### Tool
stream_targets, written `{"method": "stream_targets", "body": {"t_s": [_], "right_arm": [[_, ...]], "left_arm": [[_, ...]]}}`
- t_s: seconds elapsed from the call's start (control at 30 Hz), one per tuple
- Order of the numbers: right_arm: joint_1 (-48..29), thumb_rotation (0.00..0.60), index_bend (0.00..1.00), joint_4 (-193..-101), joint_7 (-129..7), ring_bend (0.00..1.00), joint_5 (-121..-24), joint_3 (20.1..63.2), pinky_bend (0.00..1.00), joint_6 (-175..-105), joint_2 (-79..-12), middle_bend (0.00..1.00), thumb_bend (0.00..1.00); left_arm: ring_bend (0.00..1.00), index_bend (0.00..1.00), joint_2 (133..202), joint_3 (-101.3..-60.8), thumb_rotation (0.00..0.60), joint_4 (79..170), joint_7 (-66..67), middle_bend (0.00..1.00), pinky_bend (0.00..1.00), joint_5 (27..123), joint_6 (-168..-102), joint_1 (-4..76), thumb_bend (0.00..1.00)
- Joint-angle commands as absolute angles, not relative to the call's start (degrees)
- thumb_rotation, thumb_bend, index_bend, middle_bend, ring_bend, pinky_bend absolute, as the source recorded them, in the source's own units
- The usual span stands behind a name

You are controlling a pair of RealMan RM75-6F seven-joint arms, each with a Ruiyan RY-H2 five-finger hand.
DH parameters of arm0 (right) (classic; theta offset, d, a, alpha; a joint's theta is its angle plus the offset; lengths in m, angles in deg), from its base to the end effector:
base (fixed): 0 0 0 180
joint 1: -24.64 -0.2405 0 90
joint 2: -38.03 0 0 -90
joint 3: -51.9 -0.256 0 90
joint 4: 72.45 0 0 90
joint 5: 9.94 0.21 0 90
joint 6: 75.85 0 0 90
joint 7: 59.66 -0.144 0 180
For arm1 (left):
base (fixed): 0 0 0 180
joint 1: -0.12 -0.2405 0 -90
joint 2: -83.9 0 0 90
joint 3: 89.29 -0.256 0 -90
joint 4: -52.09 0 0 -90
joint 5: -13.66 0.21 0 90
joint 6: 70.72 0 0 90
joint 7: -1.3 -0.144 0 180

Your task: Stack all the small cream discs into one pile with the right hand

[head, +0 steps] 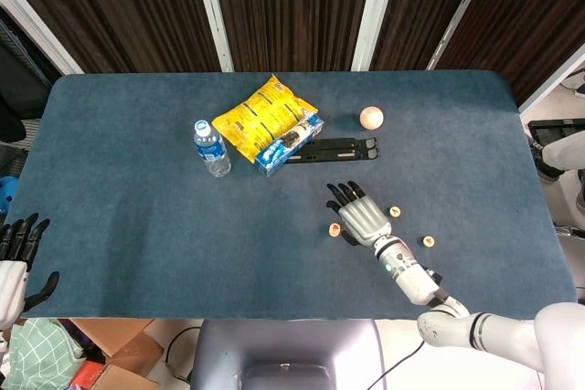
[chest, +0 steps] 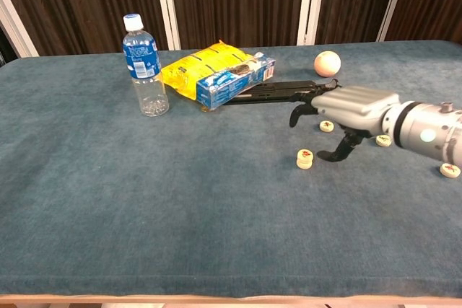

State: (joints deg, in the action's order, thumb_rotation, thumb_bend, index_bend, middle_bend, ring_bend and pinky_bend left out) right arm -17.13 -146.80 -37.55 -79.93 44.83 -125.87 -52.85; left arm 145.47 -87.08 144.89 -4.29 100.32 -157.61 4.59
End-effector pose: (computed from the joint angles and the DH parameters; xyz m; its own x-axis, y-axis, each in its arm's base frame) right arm -0.1842 -0.3489 -0.0314 0.6444 -0.2339 0.7280 -0.7357 -0.4494 0.5068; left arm -0.3114 0.1766 0.1746 0.5155 -0.0192 0.8567 0.8566 -0.0123 -0.5158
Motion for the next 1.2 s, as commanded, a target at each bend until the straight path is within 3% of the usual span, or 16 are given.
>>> {"method": "stream_targets", "body": {"t_s": [0.03, 0.2, 0.47, 1.2], "right_arm": [[-15.02, 0.600, 0.36, -147.86, -38.64, 0.00, -80.89, 45.46, 0.00, -128.58, -49.07, 0.00, 0.36], [-12.67, 0.600, 0.42, -143.20, -42.47, 0.00, -78.41, 46.49, 0.00, -126.69, -46.41, 0.00, 0.34], [-12.14, 0.600, 0.54, -132.58, -46.55, 0.00, -79.39, 47.93, 0.00, -123.90, -49.99, 0.00, 0.34], [-14.20, 0.600, 0.59, -127.12, -51.71, 0.00, -80.17, 45.40, 0.00, -120.51, -53.58, 0.00, 0.42]], "left_arm": [[0.00, 0.00, 145.34, -87.12, 0.600, 144.98, -4.10, 0.00, 0.09, 100.38, -157.73, 4.49, 0.35], [0.00, 0.00, 145.30, -87.26, 0.600, 145.14, -3.98, 0.00, 0.09, 100.72, -157.80, 4.44, 0.35], [0.00, 0.00, 145.58, -87.20, 0.600, 144.99, -4.30, 0.00, 0.09, 100.38, -157.02, 4.78, 0.35], [0.00, 0.00, 145.48, -87.08, 0.600, 144.91, -4.46, 0.00, 0.09, 100.07, -157.15, 4.67, 0.35]]}}
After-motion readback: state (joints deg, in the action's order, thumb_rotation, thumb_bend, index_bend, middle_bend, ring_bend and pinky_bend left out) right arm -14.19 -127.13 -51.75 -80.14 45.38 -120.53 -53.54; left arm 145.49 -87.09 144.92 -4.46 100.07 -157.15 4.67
